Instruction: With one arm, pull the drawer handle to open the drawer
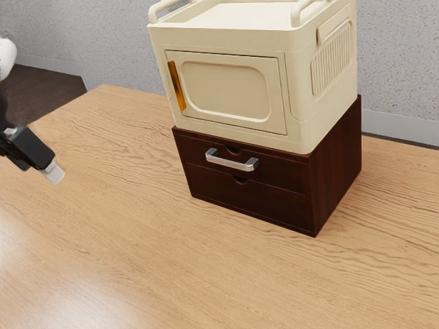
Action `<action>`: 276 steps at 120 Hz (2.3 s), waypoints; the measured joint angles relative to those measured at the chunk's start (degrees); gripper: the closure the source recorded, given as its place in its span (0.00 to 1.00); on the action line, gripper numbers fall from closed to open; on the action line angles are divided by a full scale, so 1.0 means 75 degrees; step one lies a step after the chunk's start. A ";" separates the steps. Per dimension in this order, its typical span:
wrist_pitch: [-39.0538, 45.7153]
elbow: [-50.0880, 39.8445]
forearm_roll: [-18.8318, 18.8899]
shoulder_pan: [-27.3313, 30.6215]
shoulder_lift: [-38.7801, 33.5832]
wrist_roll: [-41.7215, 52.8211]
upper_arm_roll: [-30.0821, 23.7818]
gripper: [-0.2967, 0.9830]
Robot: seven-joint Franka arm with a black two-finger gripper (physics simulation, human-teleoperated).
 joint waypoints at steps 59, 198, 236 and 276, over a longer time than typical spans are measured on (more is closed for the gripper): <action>0.0651 -0.2958 0.0241 -0.0835 -0.1196 0.1023 0.0198 0.23; 0.7215 -0.1656 0.0902 -0.1148 0.3372 0.9165 -0.0548 0.23; 0.7390 -0.1313 0.0867 -0.1136 0.3946 0.9655 -0.0543 0.23; 0.7462 -0.1260 0.0861 -0.0926 0.4073 0.9954 -0.0532 0.23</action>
